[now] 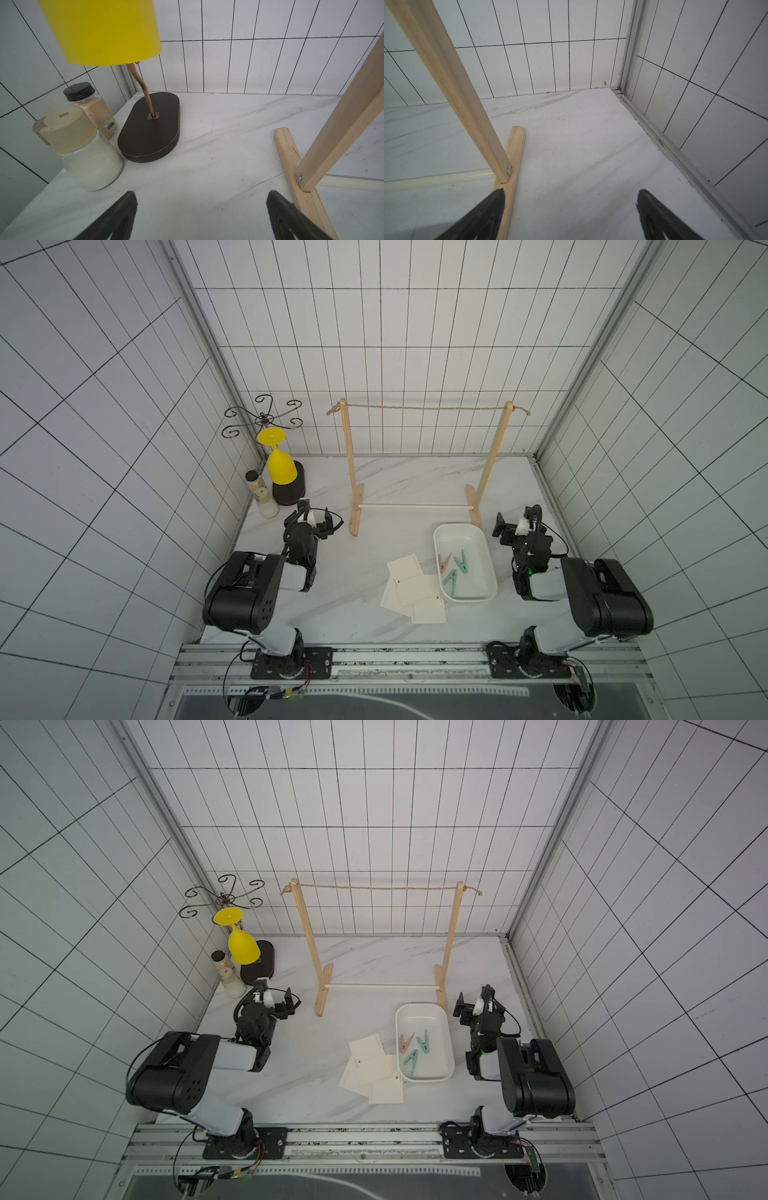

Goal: Remove the postcards from the strings
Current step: Reset both arms

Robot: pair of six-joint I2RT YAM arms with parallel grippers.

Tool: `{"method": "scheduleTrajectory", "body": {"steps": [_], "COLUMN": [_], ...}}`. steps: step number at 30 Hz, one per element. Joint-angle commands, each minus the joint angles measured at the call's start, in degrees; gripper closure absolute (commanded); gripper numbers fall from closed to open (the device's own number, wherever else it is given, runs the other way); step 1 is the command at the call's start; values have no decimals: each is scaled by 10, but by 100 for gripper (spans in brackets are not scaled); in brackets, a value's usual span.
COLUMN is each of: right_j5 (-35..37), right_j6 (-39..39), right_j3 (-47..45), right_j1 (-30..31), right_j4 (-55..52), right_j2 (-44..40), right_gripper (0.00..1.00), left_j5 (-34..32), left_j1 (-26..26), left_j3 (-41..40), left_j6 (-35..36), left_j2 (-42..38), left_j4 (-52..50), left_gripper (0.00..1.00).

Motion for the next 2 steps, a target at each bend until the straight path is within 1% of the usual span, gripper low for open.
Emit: {"method": "scheduleTrajectory", "body": {"steps": [1, 2], "right_j5": [-2, -1], "right_j6": [-11, -11], "right_j3": [4, 4], "right_j1": [1, 1], "right_j4": [20, 21], "right_j2": [1, 1], "right_gripper": [0, 0], "left_j5": [1, 0], "left_j1": [2, 2], "left_j3": [5, 4], "left_j6": [5, 5], "left_j2": [-6, -6], "left_j4": [11, 11], "left_gripper": [3, 3]}}
